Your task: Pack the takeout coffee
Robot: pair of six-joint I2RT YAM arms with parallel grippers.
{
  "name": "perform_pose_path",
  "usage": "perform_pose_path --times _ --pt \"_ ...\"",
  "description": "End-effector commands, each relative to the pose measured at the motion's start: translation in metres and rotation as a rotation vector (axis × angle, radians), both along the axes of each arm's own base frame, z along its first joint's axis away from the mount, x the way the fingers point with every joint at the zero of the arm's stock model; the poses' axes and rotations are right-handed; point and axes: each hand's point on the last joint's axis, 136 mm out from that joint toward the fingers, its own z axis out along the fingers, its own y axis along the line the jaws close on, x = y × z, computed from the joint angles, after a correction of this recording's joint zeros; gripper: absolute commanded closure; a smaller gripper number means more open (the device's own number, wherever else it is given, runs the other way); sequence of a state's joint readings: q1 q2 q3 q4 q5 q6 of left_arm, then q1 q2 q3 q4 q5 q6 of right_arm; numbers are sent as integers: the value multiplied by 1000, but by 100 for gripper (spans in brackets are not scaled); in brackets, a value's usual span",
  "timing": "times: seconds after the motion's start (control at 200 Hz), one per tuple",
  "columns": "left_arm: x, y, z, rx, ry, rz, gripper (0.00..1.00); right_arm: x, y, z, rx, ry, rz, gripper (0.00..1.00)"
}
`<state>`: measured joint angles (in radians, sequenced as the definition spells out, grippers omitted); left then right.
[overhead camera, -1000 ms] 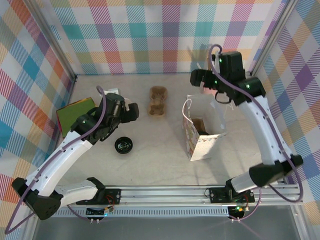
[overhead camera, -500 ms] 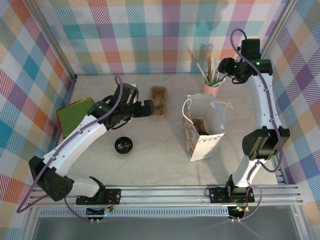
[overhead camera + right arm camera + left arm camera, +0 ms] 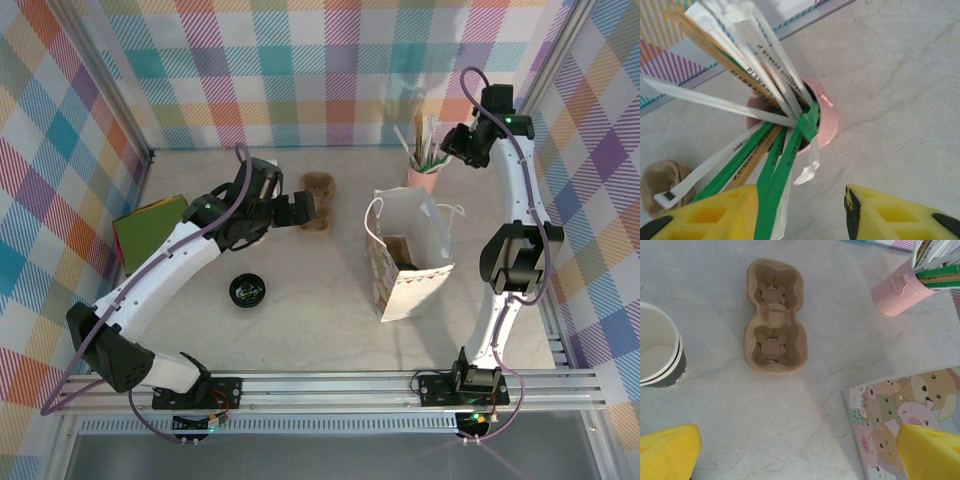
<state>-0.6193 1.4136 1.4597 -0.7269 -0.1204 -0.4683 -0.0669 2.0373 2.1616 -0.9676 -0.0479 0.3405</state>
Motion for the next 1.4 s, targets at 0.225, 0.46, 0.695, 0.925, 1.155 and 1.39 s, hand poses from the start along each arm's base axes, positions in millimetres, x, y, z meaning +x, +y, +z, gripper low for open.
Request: perform_pose_path --times 0.225,0.46,0.695,0.925,1.155,1.39 --pt "6 -7 4 -11 -7 -6 0 15 -5 -5 23 7 17 55" --pt "5 -6 4 -3 -9 -8 0 23 -4 -13 33 19 27 65" --pt "3 -4 4 -2 -8 -7 0 28 -6 -24 34 33 23 68" --pt "3 -2 5 9 -13 -2 0 32 -8 -26 23 26 24 76" --pt "3 -2 4 10 -10 -3 0 38 -12 -25 7 16 21 77" --pt "1 -1 5 9 -10 -1 0 43 -12 -26 24 11 23 78"
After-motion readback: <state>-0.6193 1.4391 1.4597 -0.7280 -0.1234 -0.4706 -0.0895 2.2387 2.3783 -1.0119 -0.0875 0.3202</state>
